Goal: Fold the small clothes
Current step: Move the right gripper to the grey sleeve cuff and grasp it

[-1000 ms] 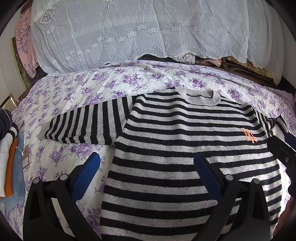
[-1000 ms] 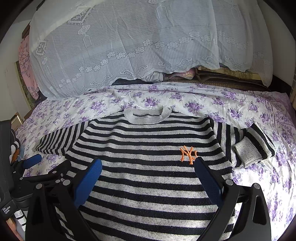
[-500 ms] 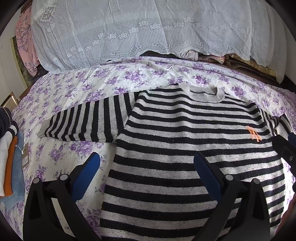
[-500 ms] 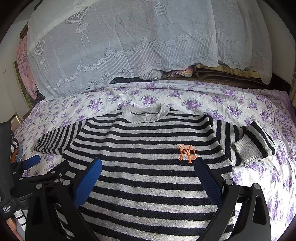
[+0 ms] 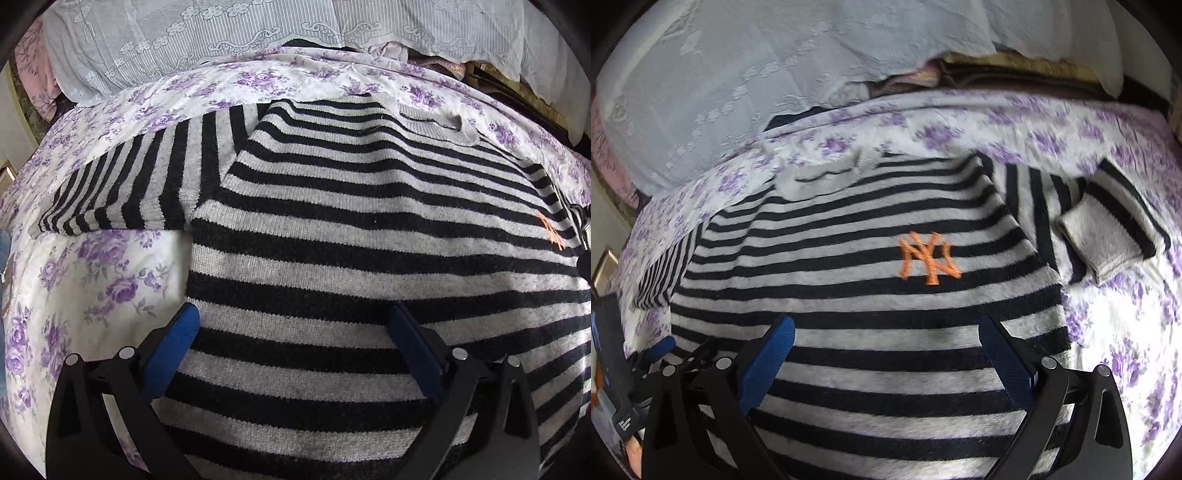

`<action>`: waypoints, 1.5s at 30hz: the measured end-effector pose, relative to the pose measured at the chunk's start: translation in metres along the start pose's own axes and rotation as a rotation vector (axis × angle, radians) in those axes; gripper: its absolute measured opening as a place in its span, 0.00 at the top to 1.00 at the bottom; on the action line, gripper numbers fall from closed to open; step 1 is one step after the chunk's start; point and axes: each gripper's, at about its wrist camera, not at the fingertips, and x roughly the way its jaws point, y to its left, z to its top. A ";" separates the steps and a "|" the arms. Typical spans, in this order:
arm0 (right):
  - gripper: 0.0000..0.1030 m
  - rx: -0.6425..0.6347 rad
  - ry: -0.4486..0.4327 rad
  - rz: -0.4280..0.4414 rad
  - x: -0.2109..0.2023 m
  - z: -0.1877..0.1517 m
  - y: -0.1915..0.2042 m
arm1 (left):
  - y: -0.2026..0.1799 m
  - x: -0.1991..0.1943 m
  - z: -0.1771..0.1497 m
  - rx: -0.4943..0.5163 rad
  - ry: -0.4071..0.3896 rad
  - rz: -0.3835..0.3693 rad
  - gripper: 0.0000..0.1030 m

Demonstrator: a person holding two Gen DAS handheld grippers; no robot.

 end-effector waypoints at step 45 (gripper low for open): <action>0.10 0.373 -0.199 -0.610 -0.049 0.068 -0.297 | -0.088 -0.010 0.032 0.271 -0.046 0.041 0.04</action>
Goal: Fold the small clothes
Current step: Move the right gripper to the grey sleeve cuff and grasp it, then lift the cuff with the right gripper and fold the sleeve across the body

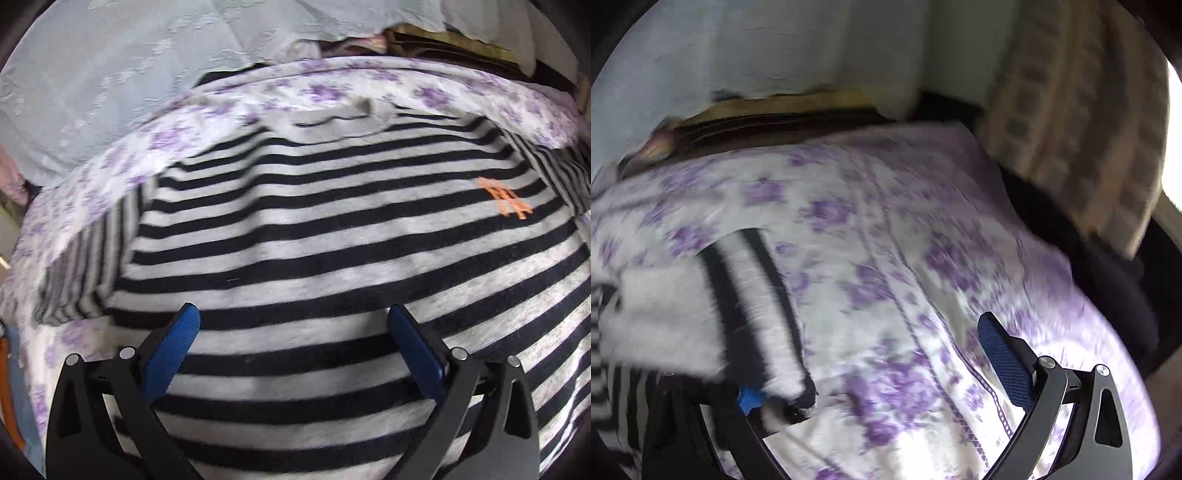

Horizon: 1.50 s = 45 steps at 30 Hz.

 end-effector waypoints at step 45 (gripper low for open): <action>0.85 0.542 0.095 0.616 0.039 -0.020 -0.079 | -0.185 0.040 0.104 0.008 0.016 -0.203 0.04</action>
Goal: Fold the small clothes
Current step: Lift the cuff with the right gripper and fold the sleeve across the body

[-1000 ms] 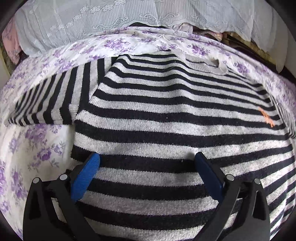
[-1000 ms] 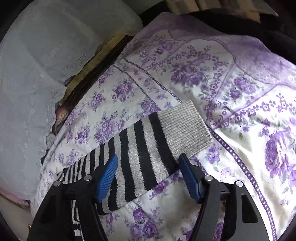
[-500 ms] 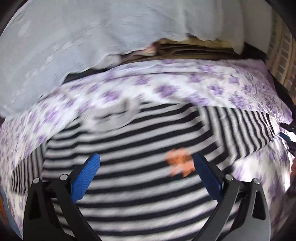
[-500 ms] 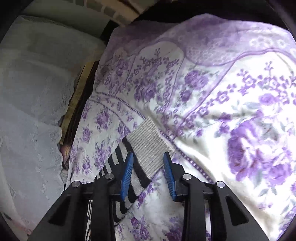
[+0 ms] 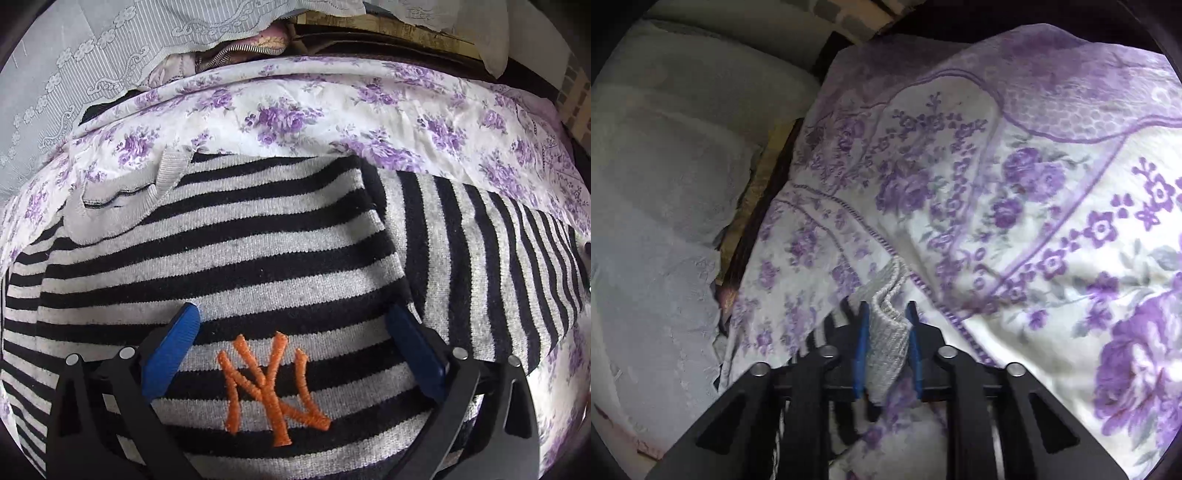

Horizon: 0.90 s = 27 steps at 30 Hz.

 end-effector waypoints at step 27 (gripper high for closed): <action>0.87 -0.098 -0.072 -0.112 -0.015 0.003 0.017 | 0.006 -0.008 0.002 -0.038 0.018 0.011 0.04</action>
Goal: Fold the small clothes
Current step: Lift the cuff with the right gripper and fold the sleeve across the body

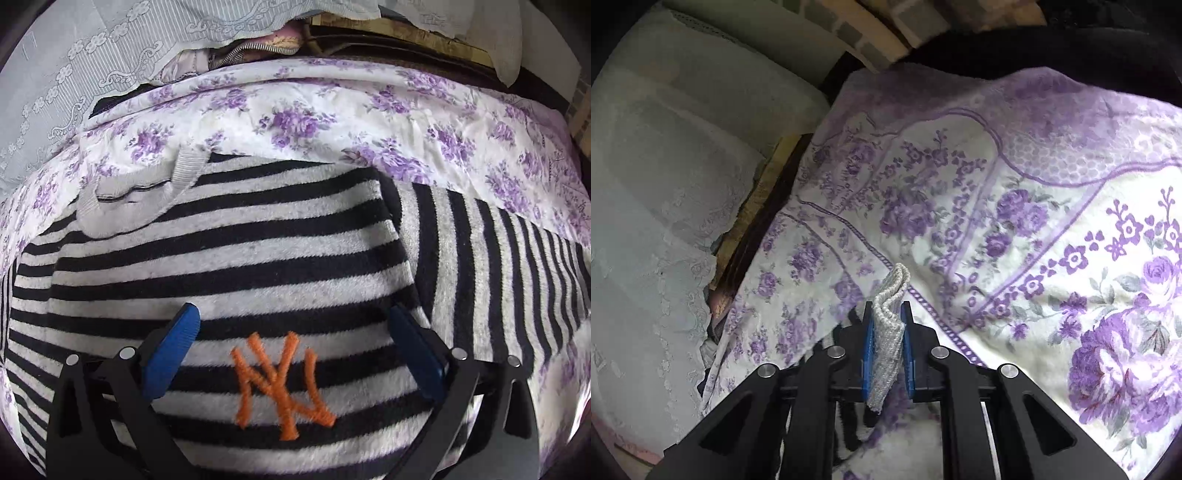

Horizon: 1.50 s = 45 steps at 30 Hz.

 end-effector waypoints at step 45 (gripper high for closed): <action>0.87 -0.517 0.150 0.193 -0.028 -0.176 0.268 | 0.193 -0.020 -0.036 -0.179 -0.039 -0.084 0.04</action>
